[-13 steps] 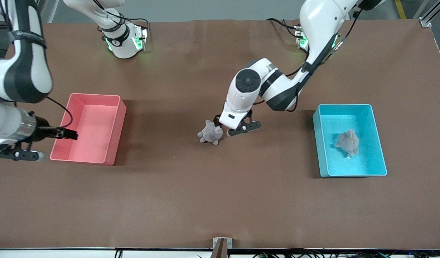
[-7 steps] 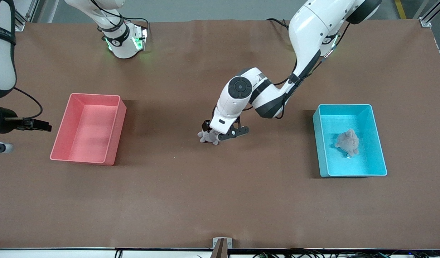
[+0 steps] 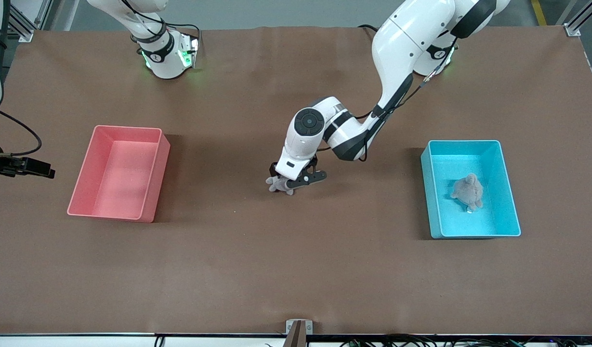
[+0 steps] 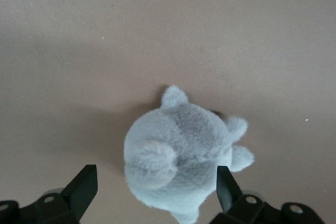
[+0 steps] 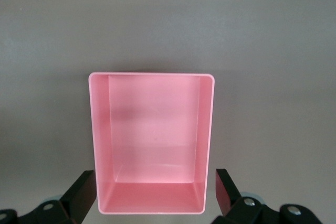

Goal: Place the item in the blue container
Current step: 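Grasp the second plush with the left gripper while the right arm withdraws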

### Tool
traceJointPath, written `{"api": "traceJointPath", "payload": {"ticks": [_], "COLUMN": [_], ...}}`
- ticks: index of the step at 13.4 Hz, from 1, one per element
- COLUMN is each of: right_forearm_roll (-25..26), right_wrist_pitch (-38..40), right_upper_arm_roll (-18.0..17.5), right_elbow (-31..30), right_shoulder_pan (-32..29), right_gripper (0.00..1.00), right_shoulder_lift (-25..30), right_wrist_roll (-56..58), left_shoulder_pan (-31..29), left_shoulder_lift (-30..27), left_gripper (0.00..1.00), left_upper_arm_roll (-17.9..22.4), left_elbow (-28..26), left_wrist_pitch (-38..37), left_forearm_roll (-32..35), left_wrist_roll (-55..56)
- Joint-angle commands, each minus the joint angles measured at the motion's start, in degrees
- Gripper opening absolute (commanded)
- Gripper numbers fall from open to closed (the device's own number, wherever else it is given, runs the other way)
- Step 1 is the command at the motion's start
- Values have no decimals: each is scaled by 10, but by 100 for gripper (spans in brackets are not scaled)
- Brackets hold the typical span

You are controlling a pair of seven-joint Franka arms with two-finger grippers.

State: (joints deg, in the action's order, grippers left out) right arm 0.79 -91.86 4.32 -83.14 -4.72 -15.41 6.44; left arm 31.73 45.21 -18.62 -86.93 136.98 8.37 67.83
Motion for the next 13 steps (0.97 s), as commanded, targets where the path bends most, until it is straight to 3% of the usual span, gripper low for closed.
{"api": "traceJointPath", "payload": {"ticks": [1,4,13], "right_forearm_roll": [2,3,3], "right_wrist_pitch": [19,27,12], "right_upper_arm_roll": [-8,-8,-5], "right_elbow": [4,-8,-103], "right_shoulder_pan": [7,23,31], "right_gripper": [100,100,100], "right_shoulder_lift": [-1,9,114], "right_wrist_roll": [1,-28,-39], "left_shoulder_pan": [7,8,16], "left_shoulder_lift": [15,22,45], "left_gripper": [100,100,100], "left_upper_arm_roll": [5,9,9], "left_elbow": [23,33,38], "left_wrist_pitch": [13,42,47], "left_forearm_roll": [7,7,9], "left_wrist_roll": [11,11,10]}}
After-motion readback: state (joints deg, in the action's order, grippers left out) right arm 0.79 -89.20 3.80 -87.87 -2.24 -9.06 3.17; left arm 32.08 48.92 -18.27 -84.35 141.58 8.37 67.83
